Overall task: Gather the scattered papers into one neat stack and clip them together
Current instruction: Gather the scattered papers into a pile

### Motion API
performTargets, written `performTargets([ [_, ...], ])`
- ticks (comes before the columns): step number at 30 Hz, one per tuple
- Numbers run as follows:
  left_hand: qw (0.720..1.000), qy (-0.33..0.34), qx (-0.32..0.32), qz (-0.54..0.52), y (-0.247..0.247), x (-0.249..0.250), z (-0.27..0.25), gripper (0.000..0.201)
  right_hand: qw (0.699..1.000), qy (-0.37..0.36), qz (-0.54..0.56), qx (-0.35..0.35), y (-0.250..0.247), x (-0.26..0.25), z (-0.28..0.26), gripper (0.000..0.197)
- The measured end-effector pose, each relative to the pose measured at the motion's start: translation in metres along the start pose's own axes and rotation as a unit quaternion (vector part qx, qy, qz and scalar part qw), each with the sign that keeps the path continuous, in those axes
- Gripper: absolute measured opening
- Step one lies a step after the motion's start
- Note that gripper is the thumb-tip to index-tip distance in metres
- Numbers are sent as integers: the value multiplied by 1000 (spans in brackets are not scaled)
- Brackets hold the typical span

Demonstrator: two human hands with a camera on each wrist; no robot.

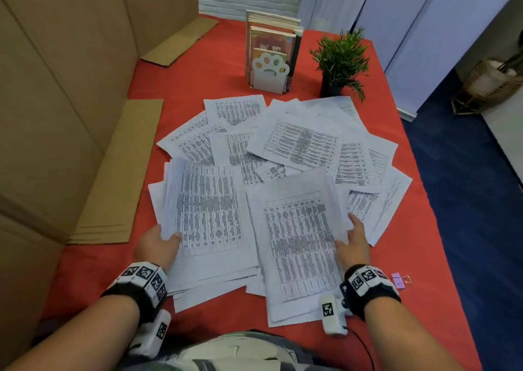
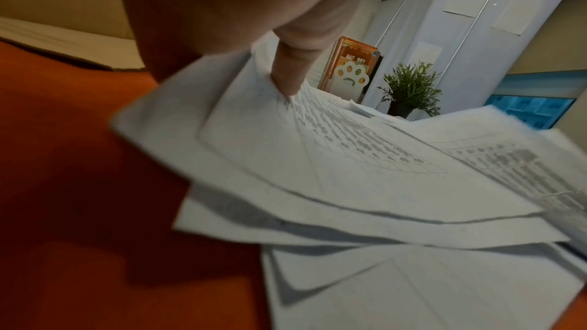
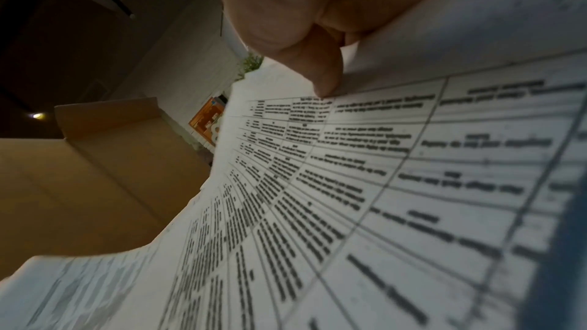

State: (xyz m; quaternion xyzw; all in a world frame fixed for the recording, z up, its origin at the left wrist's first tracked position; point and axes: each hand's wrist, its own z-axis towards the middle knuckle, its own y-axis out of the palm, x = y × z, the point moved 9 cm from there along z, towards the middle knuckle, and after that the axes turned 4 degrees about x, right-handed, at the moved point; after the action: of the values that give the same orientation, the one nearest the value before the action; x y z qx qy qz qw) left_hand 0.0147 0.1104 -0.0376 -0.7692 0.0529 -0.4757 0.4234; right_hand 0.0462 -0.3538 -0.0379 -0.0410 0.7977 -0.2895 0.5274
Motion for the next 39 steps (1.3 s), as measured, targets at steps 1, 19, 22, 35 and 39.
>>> performTargets([
  [1,1000,4,11,19,-4,-3,2,30,1000,-3,-23,5,-4,-1,2,48],
  [19,993,-44,15,-107,-39,-9,10,43,987,-39,-154,35,-10,-22,15,15],
  [22,964,-107,-94,-224,-21,-2,5,41,994,-41,-101,21,-3,-28,10,19],
  [35,949,-64,-237,-199,75,53,-24,77,941,104,259,-190,88,-39,-33,25],
  [39,967,14,-243,-76,80,58,-25,56,960,89,138,-228,97,-36,-30,32],
])
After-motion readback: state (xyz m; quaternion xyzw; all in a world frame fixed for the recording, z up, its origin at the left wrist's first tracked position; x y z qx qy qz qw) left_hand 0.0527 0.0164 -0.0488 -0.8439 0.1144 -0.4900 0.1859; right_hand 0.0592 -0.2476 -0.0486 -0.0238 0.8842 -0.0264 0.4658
